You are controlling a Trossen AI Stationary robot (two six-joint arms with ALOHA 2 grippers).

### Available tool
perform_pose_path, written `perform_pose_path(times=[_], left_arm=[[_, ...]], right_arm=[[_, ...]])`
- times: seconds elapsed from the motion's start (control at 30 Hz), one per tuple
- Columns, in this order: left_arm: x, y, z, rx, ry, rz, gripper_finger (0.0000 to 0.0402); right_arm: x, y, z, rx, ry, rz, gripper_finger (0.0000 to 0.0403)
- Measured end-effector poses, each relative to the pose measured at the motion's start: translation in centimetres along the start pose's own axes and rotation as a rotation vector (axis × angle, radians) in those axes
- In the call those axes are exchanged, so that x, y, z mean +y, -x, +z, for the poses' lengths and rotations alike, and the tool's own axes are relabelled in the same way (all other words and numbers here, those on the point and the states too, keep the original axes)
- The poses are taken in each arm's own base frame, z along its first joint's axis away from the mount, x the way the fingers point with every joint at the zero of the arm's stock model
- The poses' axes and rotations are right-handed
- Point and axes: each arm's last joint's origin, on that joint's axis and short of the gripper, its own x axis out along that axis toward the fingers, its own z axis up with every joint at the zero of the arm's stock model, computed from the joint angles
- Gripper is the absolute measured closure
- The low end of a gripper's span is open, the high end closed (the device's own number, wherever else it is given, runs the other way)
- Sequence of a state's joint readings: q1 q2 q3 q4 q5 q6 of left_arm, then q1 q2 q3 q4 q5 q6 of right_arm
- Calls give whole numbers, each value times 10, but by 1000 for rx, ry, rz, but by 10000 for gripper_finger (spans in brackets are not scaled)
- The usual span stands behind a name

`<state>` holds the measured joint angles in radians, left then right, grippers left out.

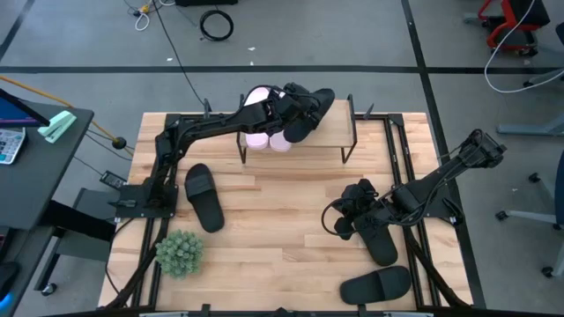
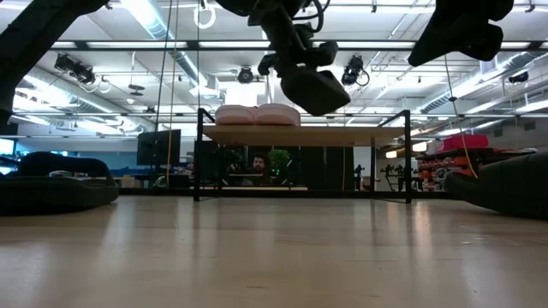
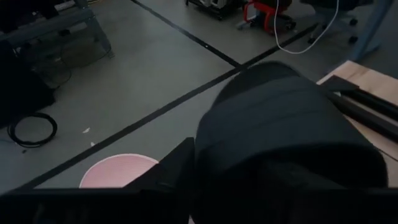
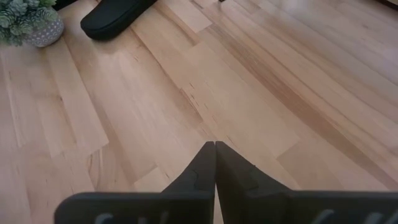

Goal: Pick and place slides into the shelf
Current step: Put the black slides on the shelf

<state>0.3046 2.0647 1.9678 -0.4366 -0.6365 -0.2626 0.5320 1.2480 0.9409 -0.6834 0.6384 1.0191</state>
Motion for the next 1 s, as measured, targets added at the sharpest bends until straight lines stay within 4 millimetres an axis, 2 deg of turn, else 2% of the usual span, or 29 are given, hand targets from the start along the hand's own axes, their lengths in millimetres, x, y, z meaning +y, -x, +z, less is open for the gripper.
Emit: perform_pose_path(times=[0.17, 0.4, 0.67, 1.0], left_arm=[[-1, 0, 0, 6, 23, -21, 242], [-6, -1, -4, 36, 33, -97, 251], [-20, -20, -29, 94, -9, -100, 264], [-14, -26, -26, 80, -50, -87, 238]], right_arm=[[0, 0, 0, 0, 0, 0, 393], [0, 0, 0, 0, 1, 0, 392], [0, 0, 0, 0, -3, 2, 391], [0, 0, 0, 1, 1, 1, 393]])
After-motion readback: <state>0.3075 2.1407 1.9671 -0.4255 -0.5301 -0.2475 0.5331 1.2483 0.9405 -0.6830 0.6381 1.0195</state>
